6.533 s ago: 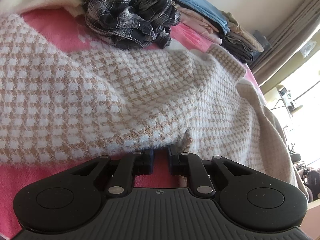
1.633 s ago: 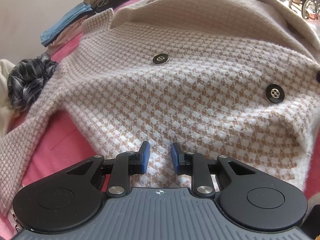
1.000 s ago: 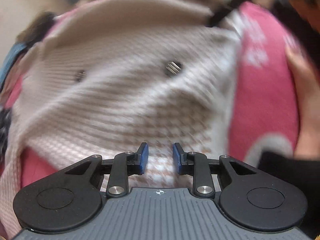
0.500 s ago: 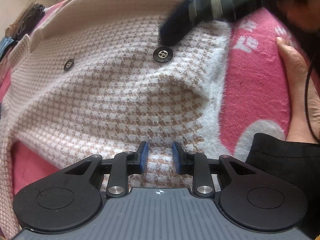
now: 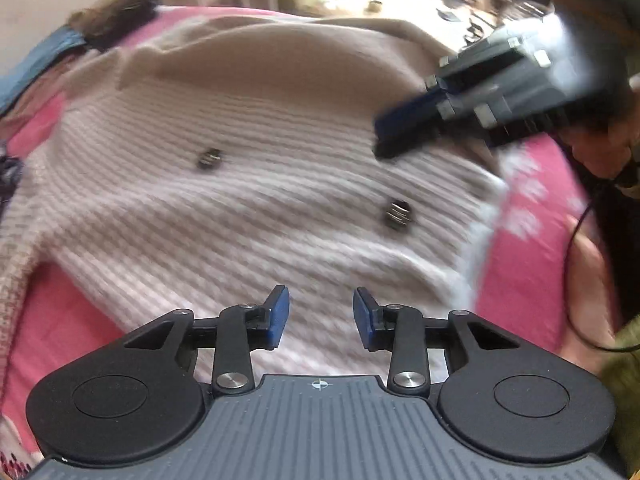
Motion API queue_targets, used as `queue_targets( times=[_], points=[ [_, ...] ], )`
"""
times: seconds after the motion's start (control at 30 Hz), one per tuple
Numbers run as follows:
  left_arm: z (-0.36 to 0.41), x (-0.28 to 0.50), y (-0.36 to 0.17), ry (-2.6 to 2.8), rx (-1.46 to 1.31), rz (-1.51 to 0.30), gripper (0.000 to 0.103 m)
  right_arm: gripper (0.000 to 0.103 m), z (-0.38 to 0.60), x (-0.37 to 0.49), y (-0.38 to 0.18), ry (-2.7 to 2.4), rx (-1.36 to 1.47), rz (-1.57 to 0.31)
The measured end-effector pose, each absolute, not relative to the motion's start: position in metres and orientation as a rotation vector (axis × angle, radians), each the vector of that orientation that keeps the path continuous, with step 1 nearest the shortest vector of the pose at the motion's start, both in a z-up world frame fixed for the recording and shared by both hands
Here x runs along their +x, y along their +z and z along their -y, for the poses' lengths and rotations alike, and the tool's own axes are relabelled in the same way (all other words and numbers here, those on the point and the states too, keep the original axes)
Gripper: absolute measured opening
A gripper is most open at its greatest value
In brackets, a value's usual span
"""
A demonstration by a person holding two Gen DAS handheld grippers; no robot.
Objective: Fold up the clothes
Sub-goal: 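Open the right gripper and lift both grippers away from the cardigan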
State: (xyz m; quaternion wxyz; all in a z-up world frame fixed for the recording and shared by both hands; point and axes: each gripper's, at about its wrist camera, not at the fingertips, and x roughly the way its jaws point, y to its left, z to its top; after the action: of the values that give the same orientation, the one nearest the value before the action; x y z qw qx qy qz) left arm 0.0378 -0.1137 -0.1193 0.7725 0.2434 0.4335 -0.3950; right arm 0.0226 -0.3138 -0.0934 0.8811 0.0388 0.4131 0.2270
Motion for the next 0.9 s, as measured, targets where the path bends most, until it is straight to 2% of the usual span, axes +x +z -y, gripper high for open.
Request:
queue_targets(
  times=[0.13,0.27,0.33,0.47,0.53,0.57,0.6,0.7,0.9],
  points=[
    [0.111,0.063,-0.157,-0.812,0.447,-1.020,0.036,0.036,0.329,0.081,-0.086,0.382,0.186,-0.840],
    [0.097,0.063,-0.163,-0.890,0.403,-0.984,0.039,0.046,0.332,0.146,-0.105,0.308,0.265,-0.891],
    [0.093,0.065,-0.165,-0.934,0.379,-0.984,0.051,0.048,0.331,0.173,-0.118,0.277,0.278,-0.918],
    [0.093,0.063,-0.166,-1.019,0.404,-0.975,0.067,0.047,0.329,0.224,-0.143,0.219,0.306,-0.968],
    [0.096,0.057,-0.166,-1.042,0.442,-0.960,0.074,0.036,0.326,0.228,-0.144,0.227,0.314,-0.962],
    [0.097,0.054,-0.166,-1.050,0.462,-0.954,0.075,0.012,0.323,0.228,-0.142,0.227,0.302,-0.957],
    [0.099,0.052,-0.166,-1.055,0.478,-0.950,0.079,0.004,0.321,0.227,-0.140,0.223,0.284,-0.950],
    [0.101,0.048,-0.167,-1.075,0.501,-0.950,0.084,0.004,0.314,0.218,-0.130,0.188,0.176,-0.879],
    [0.100,0.048,-0.166,-1.059,0.502,-0.961,0.084,0.004,0.302,0.224,-0.147,0.113,0.014,-0.867]
  ],
)
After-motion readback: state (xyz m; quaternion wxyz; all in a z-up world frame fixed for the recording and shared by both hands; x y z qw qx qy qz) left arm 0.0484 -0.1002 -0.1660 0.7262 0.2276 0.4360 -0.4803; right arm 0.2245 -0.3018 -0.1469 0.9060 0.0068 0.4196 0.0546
